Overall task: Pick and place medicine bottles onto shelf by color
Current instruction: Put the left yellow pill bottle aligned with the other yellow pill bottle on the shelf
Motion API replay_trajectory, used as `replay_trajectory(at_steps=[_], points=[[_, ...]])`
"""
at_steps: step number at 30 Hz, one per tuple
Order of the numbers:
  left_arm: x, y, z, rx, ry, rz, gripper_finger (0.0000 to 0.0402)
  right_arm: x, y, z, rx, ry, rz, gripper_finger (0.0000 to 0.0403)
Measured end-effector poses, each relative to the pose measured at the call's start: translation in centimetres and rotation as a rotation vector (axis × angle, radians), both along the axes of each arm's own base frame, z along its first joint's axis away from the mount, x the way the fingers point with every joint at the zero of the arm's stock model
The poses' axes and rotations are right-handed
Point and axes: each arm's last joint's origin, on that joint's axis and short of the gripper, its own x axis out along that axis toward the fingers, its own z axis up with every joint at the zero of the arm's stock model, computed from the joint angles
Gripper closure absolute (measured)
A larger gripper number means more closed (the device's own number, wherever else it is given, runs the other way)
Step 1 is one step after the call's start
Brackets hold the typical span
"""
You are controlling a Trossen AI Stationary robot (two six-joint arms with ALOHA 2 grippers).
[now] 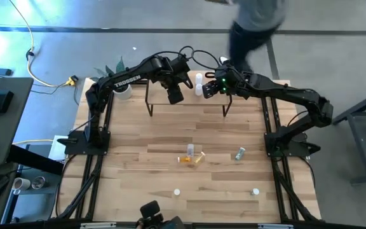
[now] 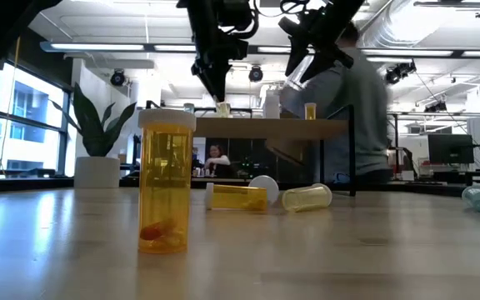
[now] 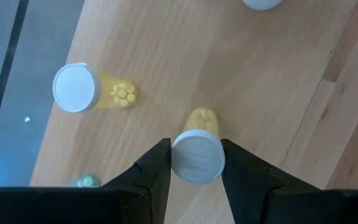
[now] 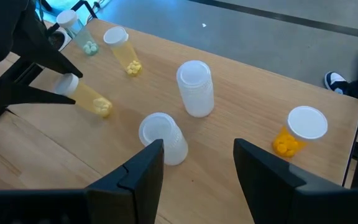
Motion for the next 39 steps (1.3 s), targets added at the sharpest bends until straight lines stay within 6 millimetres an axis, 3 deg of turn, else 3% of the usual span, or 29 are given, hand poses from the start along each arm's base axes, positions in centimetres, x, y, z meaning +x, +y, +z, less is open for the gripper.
replay_trajectory(at_steps=[28,39], points=[[0.3,0.2,0.1,0.031,-0.022,-0.01,0.0249,0.0,0.0,0.0,0.002,-0.002,-0.001,0.0217],[-0.3,-0.1,1.6,0.045,-0.039,0.008,0.0249,0.0,0.0,0.0,0.002,-0.001,-0.001,0.0217]])
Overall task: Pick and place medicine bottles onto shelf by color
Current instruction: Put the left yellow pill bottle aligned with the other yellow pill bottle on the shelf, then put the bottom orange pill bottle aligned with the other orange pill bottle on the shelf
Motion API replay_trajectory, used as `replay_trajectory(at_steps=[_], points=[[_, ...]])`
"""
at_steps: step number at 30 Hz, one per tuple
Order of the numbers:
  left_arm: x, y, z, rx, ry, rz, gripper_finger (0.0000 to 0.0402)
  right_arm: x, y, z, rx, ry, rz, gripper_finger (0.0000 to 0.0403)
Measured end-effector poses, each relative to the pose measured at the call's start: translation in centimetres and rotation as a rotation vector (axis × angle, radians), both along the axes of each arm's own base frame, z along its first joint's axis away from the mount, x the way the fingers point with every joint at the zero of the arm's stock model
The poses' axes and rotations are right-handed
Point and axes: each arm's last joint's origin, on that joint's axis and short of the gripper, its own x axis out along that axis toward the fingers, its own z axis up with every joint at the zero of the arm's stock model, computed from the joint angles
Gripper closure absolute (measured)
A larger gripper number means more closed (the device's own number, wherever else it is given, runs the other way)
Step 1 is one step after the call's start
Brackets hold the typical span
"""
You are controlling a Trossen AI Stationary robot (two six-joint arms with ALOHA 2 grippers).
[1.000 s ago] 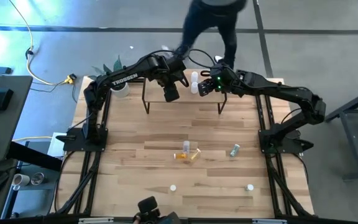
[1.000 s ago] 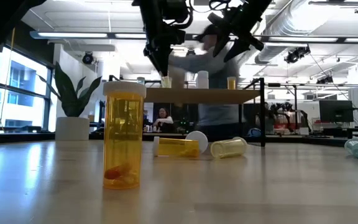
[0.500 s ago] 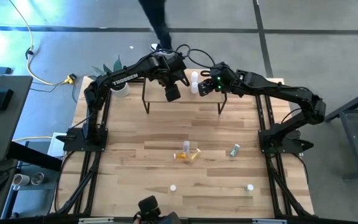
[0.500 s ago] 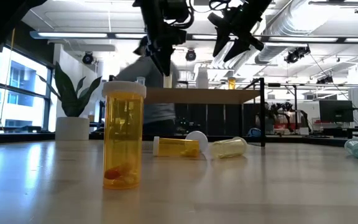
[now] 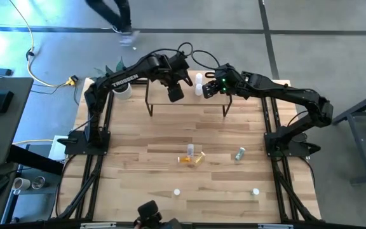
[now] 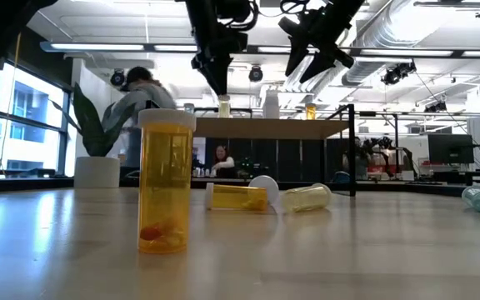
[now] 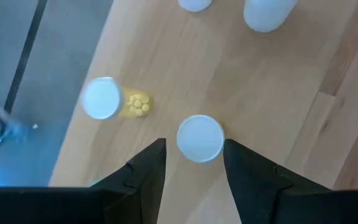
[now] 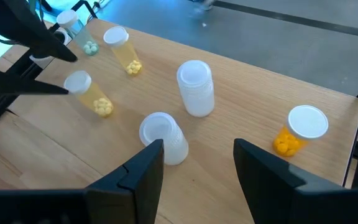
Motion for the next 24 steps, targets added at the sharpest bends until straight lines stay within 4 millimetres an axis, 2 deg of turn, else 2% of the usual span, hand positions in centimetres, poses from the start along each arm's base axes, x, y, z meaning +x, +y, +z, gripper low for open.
replay_trajectory(at_steps=[9,17,24], points=[[-0.7,-0.4,3.2,0.032,-0.045,-0.004,0.0249,0.0,0.0,0.0,0.012,-0.005,0.013,0.0217],[-2.1,-1.5,4.7,-0.045,-0.011,-0.083,0.0249,0.1,0.1,0.0,0.037,-0.019,0.046,0.0217],[-3.7,-2.9,7.0,-0.072,-0.102,-0.112,0.0249,0.5,1.0,0.0,0.023,-0.002,0.106,0.0217]])
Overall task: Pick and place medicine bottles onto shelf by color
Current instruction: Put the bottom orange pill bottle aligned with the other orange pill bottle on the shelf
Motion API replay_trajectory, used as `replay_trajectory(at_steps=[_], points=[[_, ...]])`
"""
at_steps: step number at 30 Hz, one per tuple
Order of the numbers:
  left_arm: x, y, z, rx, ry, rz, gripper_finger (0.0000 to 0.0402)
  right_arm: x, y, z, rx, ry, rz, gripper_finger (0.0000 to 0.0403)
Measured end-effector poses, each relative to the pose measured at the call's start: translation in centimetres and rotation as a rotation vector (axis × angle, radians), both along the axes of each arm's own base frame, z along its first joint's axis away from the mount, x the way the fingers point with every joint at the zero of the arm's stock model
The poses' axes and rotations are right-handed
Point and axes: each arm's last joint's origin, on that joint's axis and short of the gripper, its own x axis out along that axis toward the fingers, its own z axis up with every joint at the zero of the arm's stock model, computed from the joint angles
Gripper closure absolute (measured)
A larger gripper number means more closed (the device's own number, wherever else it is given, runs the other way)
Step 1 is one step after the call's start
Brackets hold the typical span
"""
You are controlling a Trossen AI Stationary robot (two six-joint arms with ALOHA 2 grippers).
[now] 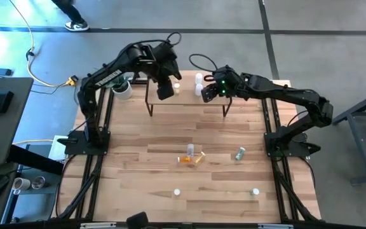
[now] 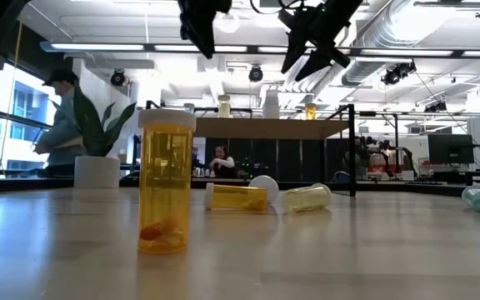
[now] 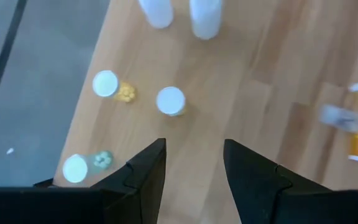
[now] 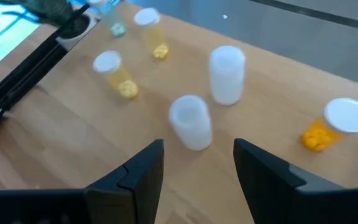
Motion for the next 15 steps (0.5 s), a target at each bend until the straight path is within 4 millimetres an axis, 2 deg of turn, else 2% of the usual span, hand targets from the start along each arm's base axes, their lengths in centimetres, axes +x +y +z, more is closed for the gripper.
replay_trajectory(at_steps=[4,7,15], points=[[-0.9,-0.8,1.2,-0.03,-0.062,-0.031,0.0249,0.3,0.9,0.0,-0.011,0.006,0.032,0.0217],[-1.1,-1.1,1.2,-0.051,-0.097,-0.05,0.0249,0.5,1.5,0.0,-0.021,0.014,0.063,0.0217],[-3.1,-2.5,-2.3,-0.077,-0.158,-0.008,0.0249,0.9,2.8,0.0,-0.022,0.015,0.107,0.0217]])
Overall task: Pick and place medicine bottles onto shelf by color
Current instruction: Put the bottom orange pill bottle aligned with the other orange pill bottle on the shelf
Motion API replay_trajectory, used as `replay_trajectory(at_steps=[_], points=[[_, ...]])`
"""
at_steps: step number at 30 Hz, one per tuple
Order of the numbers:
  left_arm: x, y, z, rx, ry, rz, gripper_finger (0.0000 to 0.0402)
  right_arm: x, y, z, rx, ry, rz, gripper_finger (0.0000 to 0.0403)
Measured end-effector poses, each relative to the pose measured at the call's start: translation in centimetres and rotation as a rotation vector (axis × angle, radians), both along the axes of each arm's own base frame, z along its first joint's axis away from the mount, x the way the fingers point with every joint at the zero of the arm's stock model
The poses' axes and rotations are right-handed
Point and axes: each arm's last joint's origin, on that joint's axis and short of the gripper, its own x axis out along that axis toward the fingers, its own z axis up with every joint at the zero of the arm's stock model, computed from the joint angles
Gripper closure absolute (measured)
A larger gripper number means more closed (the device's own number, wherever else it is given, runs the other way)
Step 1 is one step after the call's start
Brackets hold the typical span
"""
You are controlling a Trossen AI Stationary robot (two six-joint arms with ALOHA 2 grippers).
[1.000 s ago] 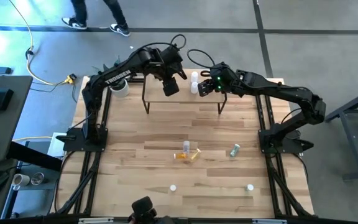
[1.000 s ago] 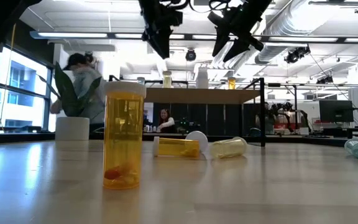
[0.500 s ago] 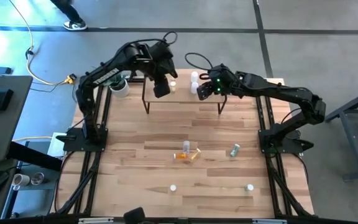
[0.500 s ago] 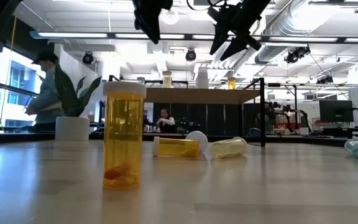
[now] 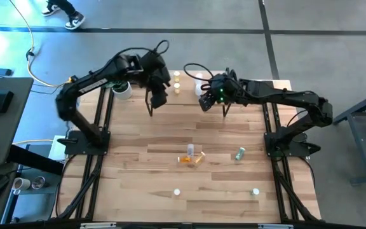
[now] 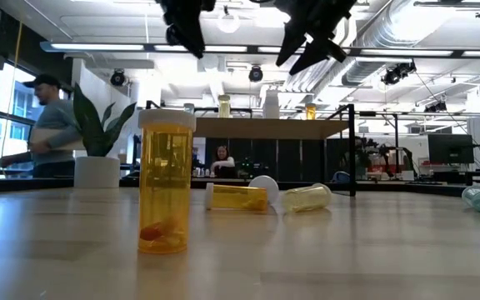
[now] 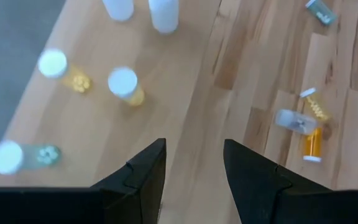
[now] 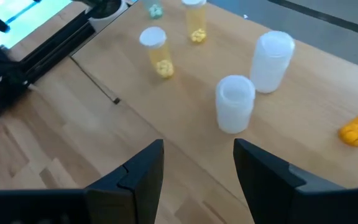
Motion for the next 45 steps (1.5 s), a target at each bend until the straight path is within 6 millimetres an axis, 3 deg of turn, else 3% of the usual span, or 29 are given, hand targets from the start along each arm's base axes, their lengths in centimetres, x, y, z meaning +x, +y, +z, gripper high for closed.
replay_trajectory(at_steps=[8,20,25,36,45], points=[[-3.1,-2.6,-2.2,0.005,-0.116,0.06,0.0249,0.5,1.9,-0.1,0.057,-0.002,0.179,0.0217],[-5.6,-7.6,-5.0,-0.018,-0.32,0.037,0.0249,1.2,6.5,-0.1,0.112,-0.004,0.428,0.0217],[-6.0,-10.0,-5.7,-0.081,-0.382,0.015,0.0249,1.2,8.9,-0.1,0.152,-0.007,0.541,0.0217],[-6.0,-15.7,-5.3,-0.167,-0.418,-0.035,0.0249,1.2,14.2,0.5,0.149,-0.069,0.715,0.0215],[-6.3,-19.4,-5.4,-0.164,-0.406,-0.093,0.0249,2.2,19.0,-0.1,0.085,-0.145,0.893,0.0173]])
